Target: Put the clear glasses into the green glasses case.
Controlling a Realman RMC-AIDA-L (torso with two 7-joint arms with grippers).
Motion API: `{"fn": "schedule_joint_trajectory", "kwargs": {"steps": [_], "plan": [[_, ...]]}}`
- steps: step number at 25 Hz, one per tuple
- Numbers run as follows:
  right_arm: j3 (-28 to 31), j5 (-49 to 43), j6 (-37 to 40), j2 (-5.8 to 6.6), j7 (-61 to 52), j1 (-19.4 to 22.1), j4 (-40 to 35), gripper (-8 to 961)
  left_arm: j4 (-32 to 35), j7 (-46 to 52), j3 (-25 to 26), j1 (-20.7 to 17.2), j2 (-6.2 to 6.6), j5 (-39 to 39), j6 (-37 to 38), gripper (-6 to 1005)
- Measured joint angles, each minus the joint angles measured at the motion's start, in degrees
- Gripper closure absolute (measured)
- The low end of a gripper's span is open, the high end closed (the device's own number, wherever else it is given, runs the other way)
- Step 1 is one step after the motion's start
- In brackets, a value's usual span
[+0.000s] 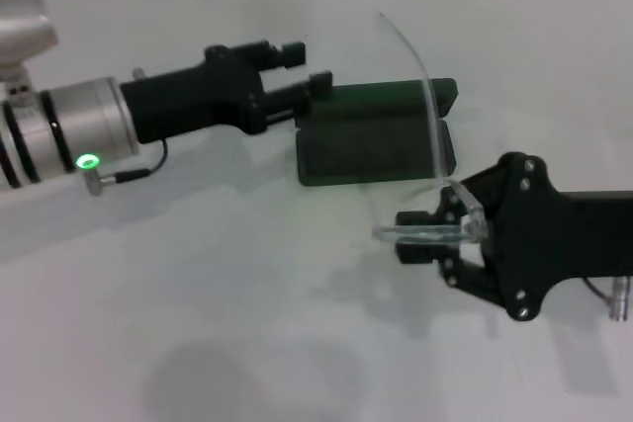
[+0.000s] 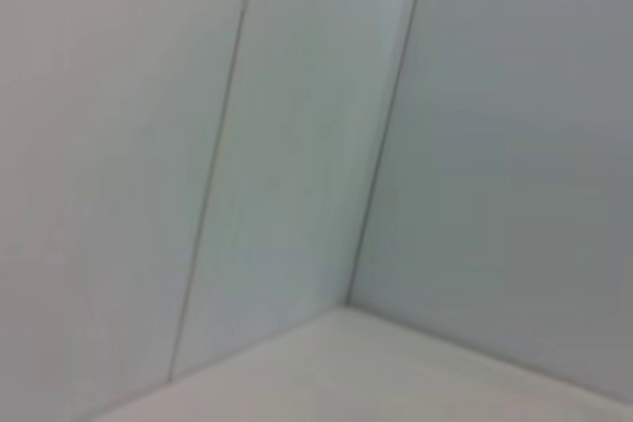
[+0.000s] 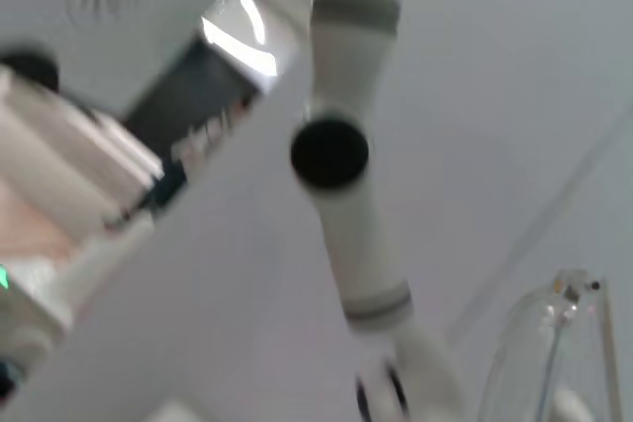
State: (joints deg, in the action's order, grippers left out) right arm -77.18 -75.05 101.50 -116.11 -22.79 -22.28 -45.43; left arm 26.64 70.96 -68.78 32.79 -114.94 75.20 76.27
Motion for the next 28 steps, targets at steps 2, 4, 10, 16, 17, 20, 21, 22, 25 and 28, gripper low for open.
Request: {"fn": "schedule_joint_trajectory", "kwargs": {"steps": [2,4,10,16,17,20,21,22,25,28], "plan": [[-4.13,4.88,0.96,0.01,0.44,-2.57,2.40,807,0.12,-0.37,0.06,0.76,-1.24,2.77,-0.19,419],[-5.46,6.13,0.86,0.00,0.43,-3.69,3.31,807,0.30,-1.43,0.08,1.73,-2.87,5.00,-0.33,419],[-8.26,7.10,0.58,-0.06,0.06,-9.15,9.59,805,0.36,-3.81,-0.76,3.31,-4.69,6.64,0.74,420],[-8.40,7.20,-0.85,-0.07,-0.04,-9.19,11.11,803,0.44,-3.90,-0.77,3.49,-4.72,6.08,5.13,419],[-8.40,7.21,-1.24,-0.07,-0.04,-9.07,11.18,802,0.45,-3.90,-0.77,3.49,-4.72,5.93,5.46,419],[-8.19,7.22,-2.19,-0.07,-0.07,-8.81,11.32,801,0.49,-3.94,-0.81,3.51,-4.68,5.14,7.01,419],[-8.14,7.22,-2.36,-0.07,-0.15,-8.80,11.36,801,0.49,-3.97,-0.81,3.51,-4.68,5.07,7.32,419],[-8.02,7.23,-2.69,-0.07,-0.42,-8.78,11.43,801,0.50,-4.23,-0.78,3.51,-4.68,4.92,7.78,420],[-7.98,7.26,-3.34,-0.07,-1.28,-8.78,11.56,800,0.52,-5.43,-0.80,3.29,-4.71,3.70,8.76,420],[-8.04,7.28,-3.62,-0.05,-2.28,-8.79,11.99,799,0.46,-6.75,-0.79,2.73,-4.73,2.03,9.30,420]]}}
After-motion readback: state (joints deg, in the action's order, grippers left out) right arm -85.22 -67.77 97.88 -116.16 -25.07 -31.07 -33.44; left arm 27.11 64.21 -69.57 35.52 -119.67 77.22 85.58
